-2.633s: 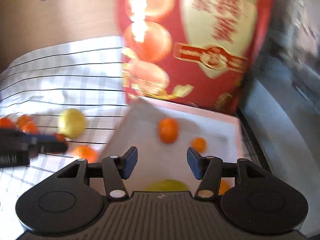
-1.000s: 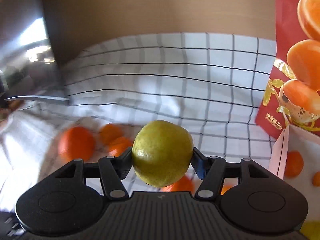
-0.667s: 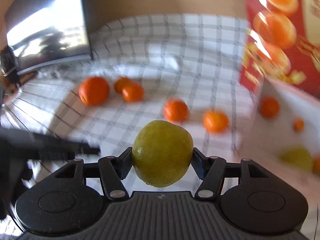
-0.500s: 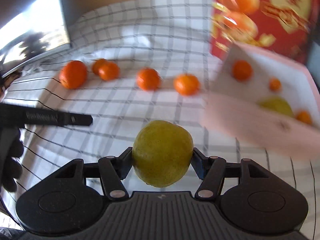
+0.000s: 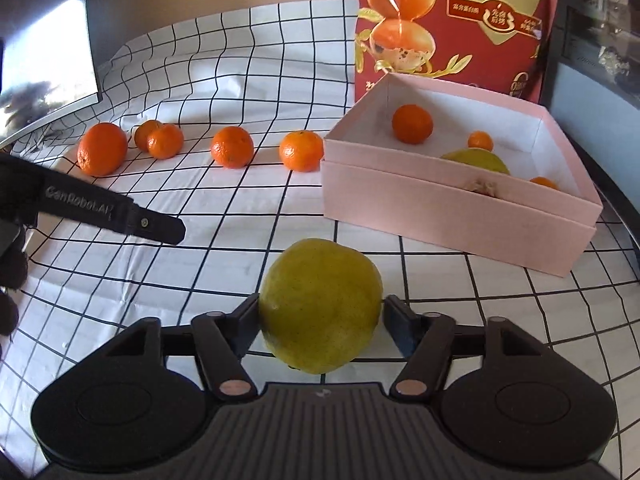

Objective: Organize fruits

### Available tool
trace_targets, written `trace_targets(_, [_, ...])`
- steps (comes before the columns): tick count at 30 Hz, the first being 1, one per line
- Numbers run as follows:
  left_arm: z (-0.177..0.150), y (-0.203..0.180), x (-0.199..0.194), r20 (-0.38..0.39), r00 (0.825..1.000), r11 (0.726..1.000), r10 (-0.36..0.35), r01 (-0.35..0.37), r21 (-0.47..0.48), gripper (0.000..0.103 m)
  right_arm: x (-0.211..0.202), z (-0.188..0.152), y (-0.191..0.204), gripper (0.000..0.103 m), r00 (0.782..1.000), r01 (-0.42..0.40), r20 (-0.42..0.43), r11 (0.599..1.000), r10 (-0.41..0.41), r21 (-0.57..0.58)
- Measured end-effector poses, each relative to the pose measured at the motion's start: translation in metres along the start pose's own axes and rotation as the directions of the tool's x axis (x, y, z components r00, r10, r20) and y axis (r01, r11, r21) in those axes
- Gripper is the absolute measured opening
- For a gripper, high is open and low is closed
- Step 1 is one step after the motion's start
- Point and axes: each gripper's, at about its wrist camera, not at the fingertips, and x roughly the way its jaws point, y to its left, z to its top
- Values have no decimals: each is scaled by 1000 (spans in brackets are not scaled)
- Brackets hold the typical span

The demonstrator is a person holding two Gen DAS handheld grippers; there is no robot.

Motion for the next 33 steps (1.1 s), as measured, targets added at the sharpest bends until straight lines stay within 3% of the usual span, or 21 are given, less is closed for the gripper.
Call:
trace_targets(6, [17, 14, -2, 70, 995, 997, 70, -69, -28, 34, 2, -15, 8, 80, 997, 56, 53, 998, -54, -38])
trace_targets(10, [34, 35, -6, 174, 963, 978, 208, -204, -42, 34, 4, -14, 3, 88, 997, 64, 46, 998, -64, -4])
trace_targets(13, [50, 53, 1, 197, 946, 966, 257, -255, -38, 34, 5, -14, 3, 92, 996, 80, 43, 997, -79, -2])
trace_targets(18, [74, 70, 18, 181, 926, 944, 331, -328, -48, 34, 6, -13, 2, 95, 996, 85, 38, 996, -85, 8])
trace_targets(22, [81, 76, 30, 150, 921, 933, 360, -351, -82, 34, 6, -14, 3, 96, 995, 88, 37, 996, -89, 12])
trace_targets(28, [87, 70, 46, 147, 889, 901, 433, -433, -36, 50, 7, -13, 1, 98, 995, 91, 34, 996, -92, 16])
trace_targets(30, [86, 73, 49, 135, 888, 897, 440, -440, -34, 54, 7, -13, 1, 98, 995, 90, 34, 996, -90, 15])
trace_targets(33, [85, 80, 54, 89, 904, 908, 418, -414, -62, 56, 7, -13, 0, 98, 995, 89, 34, 996, -90, 14])
